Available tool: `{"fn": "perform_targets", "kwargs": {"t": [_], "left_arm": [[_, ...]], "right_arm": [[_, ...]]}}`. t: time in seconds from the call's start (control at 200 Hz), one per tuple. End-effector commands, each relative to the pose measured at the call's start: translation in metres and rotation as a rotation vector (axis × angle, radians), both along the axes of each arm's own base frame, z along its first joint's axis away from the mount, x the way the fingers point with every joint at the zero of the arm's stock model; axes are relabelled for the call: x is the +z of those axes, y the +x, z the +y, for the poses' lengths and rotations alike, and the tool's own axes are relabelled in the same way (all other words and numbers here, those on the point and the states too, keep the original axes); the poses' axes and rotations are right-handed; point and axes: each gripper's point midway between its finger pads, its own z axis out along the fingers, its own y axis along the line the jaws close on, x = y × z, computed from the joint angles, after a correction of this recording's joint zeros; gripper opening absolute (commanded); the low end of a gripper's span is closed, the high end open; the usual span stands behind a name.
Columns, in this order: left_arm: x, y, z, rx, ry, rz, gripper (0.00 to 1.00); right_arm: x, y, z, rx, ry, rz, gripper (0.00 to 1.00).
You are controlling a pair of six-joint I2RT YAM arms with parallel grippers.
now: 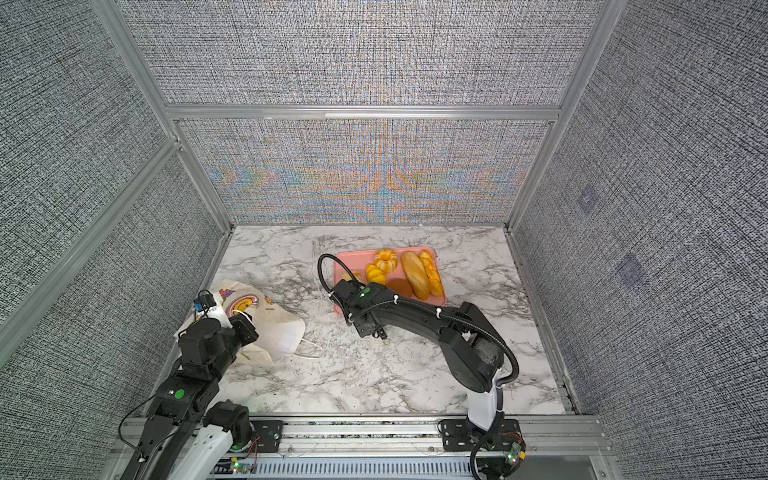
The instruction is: Take the fake bread out of the paper bag
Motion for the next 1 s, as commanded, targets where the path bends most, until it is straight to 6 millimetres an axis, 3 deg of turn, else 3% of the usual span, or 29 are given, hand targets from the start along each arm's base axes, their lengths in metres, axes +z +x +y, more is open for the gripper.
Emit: {"fn": "perform_targets", "kwargs": {"t": [0.0,0.155,0.495,0.615,0.81,0.99], "left_arm": [[-0.005,0.0,0.0,-0.002,0.008,0.019,0.0],[-0.006,0.0,0.0,-0.002,0.008,0.019,0.0],[-0.005,-0.001,-0.003,-0.013,-0.008,0.02,0.0],[-0.004,-0.001,-0.003,-0.014,-0.009,0.015,0.0],[-0.004,-0.001,-0.003,-0.019,-0.007,0.013,0.0],[-0.002,0.001,-0.004,-0.022,-0.01,0.006,0.0]], "right_arm": [[0.001,-0.002,-0.003,-0.004,0.046,0.02,0.27],[0.006,-0.003,-0.01,-0.022,0.069,0.017,0.23],[0.018,-0.019,0.037,0.078,0.217,0.074,0.22],[0.014,-0.027,0.042,0.076,0.211,0.092,0.23],[0.013,-0.02,0.009,-0.038,0.183,0.054,0.15],[0.029,-0.004,-0.032,-0.107,0.102,0.001,0.1]]}}
